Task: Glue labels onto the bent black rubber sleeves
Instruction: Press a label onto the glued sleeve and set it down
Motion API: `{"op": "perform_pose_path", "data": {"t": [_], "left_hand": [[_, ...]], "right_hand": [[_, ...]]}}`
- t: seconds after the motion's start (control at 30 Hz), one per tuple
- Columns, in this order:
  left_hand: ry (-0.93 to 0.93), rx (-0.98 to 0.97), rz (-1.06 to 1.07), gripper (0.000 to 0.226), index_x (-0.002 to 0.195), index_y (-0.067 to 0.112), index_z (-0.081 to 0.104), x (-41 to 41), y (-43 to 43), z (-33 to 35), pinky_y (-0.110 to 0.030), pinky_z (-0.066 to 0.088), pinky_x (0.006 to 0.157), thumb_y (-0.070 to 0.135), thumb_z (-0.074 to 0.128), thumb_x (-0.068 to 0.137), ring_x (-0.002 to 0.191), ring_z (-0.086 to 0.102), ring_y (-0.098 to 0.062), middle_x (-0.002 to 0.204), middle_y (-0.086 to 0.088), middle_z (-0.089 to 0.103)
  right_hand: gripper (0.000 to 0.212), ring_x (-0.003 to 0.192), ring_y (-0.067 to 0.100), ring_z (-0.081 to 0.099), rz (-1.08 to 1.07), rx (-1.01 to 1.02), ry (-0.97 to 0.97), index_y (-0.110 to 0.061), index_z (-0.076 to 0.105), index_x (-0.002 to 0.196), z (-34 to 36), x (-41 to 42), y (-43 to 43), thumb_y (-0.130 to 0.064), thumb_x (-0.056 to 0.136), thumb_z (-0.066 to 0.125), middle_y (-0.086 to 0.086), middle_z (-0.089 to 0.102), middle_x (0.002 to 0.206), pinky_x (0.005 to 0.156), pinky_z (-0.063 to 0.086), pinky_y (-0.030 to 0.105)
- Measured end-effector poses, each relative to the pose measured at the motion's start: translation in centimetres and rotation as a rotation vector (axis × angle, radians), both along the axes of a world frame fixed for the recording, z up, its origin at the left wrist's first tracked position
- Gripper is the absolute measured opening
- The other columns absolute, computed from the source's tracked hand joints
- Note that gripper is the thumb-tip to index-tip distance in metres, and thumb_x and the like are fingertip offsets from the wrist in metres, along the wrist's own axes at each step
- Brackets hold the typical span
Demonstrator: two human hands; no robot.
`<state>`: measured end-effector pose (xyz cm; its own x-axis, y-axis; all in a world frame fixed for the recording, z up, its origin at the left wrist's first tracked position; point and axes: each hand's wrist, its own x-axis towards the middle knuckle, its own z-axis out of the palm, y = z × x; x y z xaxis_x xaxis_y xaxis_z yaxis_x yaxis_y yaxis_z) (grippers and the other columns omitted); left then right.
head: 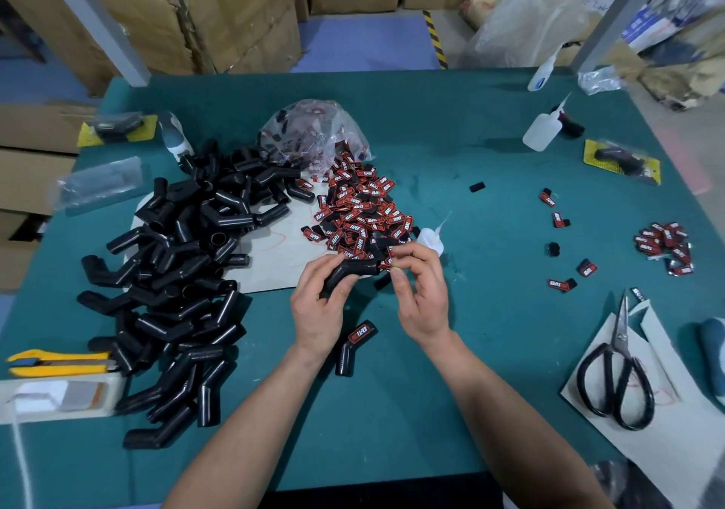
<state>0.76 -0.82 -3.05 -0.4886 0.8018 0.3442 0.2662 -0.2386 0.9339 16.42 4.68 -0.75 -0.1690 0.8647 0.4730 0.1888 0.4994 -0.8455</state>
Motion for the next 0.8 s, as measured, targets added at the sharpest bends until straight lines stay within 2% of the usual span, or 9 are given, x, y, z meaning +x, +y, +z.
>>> {"op": "perform_pose_path", "data": {"t": [0.07, 0.27, 0.4, 0.67, 0.8], "left_hand": [[0.007, 0.04, 0.019, 0.036, 0.123, 0.014, 0.071, -0.09, -0.1, -0.18, -0.029, 0.05, 0.104, 0.038, 0.072, 0.096, 0.115, 0.065, -0.011, 0.123, 0.022, 0.065], [-0.011, 0.111, 0.033, 0.03, 0.122, 0.019, 0.069, -0.13, -0.14, -0.02, -0.026, 0.048, 0.104, 0.031, 0.075, 0.095, 0.115, 0.064, -0.012, 0.123, 0.018, 0.064], [0.006, 0.126, 0.038, 0.029, 0.12, 0.017, 0.069, 0.01, -0.13, 0.18, -0.026, 0.049, 0.103, 0.029, 0.076, 0.095, 0.114, 0.064, -0.012, 0.124, 0.017, 0.063], [0.076, 0.075, 0.03, 0.029, 0.118, 0.016, 0.071, 0.12, -0.11, 0.09, -0.027, 0.05, 0.102, 0.029, 0.078, 0.093, 0.112, 0.066, -0.014, 0.122, 0.019, 0.064], [0.118, 0.011, -0.003, 0.031, 0.119, 0.009, 0.074, 0.21, 0.08, 0.0, -0.023, 0.048, 0.103, 0.021, 0.079, 0.091, 0.112, 0.065, -0.008, 0.117, 0.018, 0.064]], "right_hand": [[0.028, 0.113, 0.02, 0.06, -0.012, 0.008, -0.002, 0.0, 0.066, 0.096, 0.09, 0.02, -0.1, -0.024, 0.103, 0.054, 0.0, 0.058, 0.119, 0.098, 0.048, 0.033], [0.032, 0.111, 0.026, 0.061, -0.027, 0.001, 0.012, 0.002, 0.066, 0.097, 0.21, 0.01, -0.14, -0.026, 0.104, 0.054, 0.002, 0.058, 0.118, 0.096, 0.051, 0.041], [0.033, 0.112, 0.026, 0.061, -0.022, -0.01, 0.012, 0.003, 0.066, 0.097, 0.13, -0.08, -0.16, -0.027, 0.104, 0.054, 0.002, 0.058, 0.118, 0.098, 0.05, 0.041], [0.031, 0.113, 0.022, 0.06, -0.01, -0.005, 0.019, 0.002, 0.066, 0.098, -0.06, -0.28, -0.09, -0.026, 0.104, 0.054, -0.002, 0.058, 0.12, 0.099, 0.049, 0.038], [0.03, 0.112, 0.02, 0.06, -0.01, -0.009, 0.033, 0.002, 0.066, 0.097, 0.18, -0.37, -0.17, -0.025, 0.104, 0.054, 0.0, 0.059, 0.119, 0.098, 0.048, 0.033]]}}
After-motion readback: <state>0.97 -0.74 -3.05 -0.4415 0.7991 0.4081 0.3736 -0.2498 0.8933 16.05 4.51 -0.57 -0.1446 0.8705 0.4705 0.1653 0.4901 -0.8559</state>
